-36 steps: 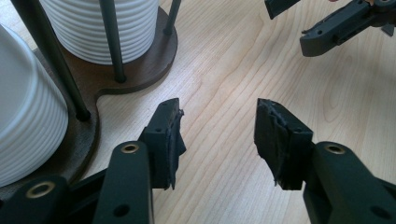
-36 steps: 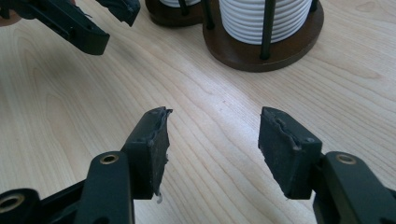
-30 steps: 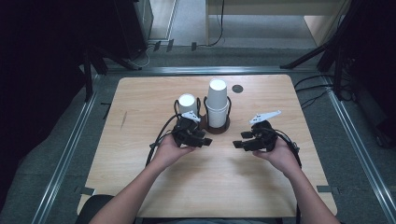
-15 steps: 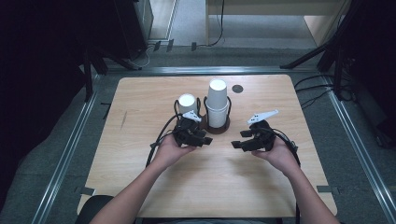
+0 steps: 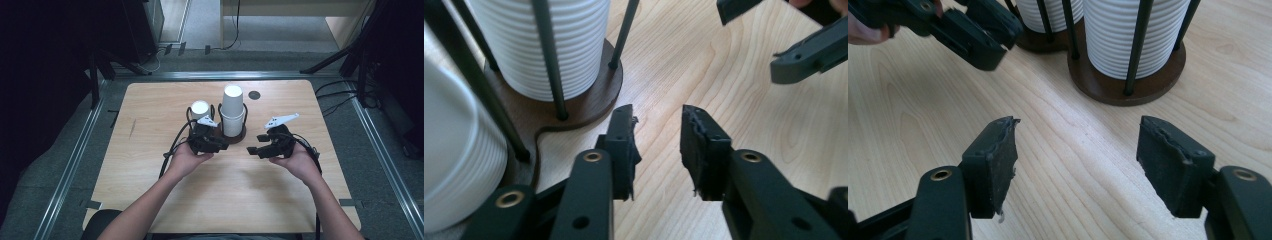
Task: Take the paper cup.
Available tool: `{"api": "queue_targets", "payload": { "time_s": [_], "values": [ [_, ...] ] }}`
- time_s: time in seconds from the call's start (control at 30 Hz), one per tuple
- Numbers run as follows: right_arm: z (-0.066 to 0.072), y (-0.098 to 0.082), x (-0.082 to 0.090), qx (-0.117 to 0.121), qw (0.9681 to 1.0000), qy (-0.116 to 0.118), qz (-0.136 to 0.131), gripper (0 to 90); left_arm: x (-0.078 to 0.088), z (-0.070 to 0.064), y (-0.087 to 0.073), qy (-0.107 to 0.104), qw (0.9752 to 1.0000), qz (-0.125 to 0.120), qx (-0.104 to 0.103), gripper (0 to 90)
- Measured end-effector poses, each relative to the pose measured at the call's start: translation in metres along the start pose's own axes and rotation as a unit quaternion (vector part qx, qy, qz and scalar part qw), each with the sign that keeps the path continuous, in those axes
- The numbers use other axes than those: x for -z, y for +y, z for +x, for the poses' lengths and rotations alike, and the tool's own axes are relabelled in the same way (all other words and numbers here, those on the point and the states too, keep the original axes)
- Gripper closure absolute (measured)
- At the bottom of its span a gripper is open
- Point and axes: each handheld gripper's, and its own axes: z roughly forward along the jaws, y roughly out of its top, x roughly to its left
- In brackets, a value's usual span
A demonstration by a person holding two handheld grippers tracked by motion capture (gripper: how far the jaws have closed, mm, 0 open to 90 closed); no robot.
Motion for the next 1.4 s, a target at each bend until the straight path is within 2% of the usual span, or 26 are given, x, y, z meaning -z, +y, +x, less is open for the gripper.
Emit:
{"api": "queue_targets", "payload": {
  "time_s": [0.03, 0.1, 0.2, 0.33, 0.37, 0.57, 0.6, 0.7, 0.73, 0.87, 1.17, 1.4],
  "values": [
    [0.000, 0.001, 0.001, 0.001, 1.0000, -0.002, 0.000, 32.0, -0.001, -0.002, 0.003, 0.008, 0.9999, 0.003, -0.010, 69.1],
    [0.000, 0.003, 0.002, 0.001, 1.0000, -0.002, 0.000, 31.5, -0.001, -0.003, 0.005, 0.010, 0.9999, 0.002, -0.010, 69.8],
    [-0.003, 0.008, 0.007, 0.001, 1.0000, -0.004, 0.000, 30.4, 0.001, -0.003, 0.011, 0.017, 0.9998, -0.009, -0.008, 77.7],
    [-0.006, 0.014, 0.010, 0.004, 1.0000, -0.007, 0.000, 31.9, 0.000, -0.001, 0.020, 0.041, 0.9983, 0.013, -0.038, 82.0],
    [-0.007, 0.019, 0.012, 0.004, 1.0000, -0.008, 0.004, 31.7, 0.000, 0.001, 0.023, 0.039, 0.9987, 0.008, -0.032, 84.7],
    [-0.009, 0.031, 0.014, 0.011, 0.9998, -0.010, 0.011, 30.1, 0.003, 0.002, 0.031, 0.037, 0.9990, -0.005, -0.023, 87.5],
    [-0.011, 0.036, 0.015, 0.010, 0.9998, -0.010, 0.011, 29.9, 0.003, 0.003, 0.034, 0.036, 0.9992, -0.011, -0.015, 88.4],
    [-0.014, 0.041, 0.018, 0.005, 1.0000, -0.004, 0.005, 28.7, 0.003, 0.003, 0.036, 0.036, 0.9992, -0.015, -0.011, 88.9],
    [-0.017, 0.046, 0.021, 0.002, 1.0000, -0.006, -0.003, 28.3, 0.003, 0.003, 0.038, 0.036, 0.9991, -0.019, -0.011, 88.8],
    [-0.020, 0.056, 0.026, 0.005, 0.9999, -0.012, -0.004, 28.2, 0.001, 0.005, 0.045, 0.035, 0.9991, -0.024, -0.005, 89.0],
    [-0.024, 0.080, 0.026, 0.019, 0.9996, -0.018, -0.004, 28.0, -0.003, 0.010, 0.048, 0.037, 0.9986, -0.037, 0.013, 89.0],
    [-0.028, 0.102, 0.021, 0.037, 0.9992, -0.004, -0.014, 27.6, -0.006, 0.014, 0.047, 0.042, 0.9983, -0.039, 0.016, 88.9]
  ]
}}
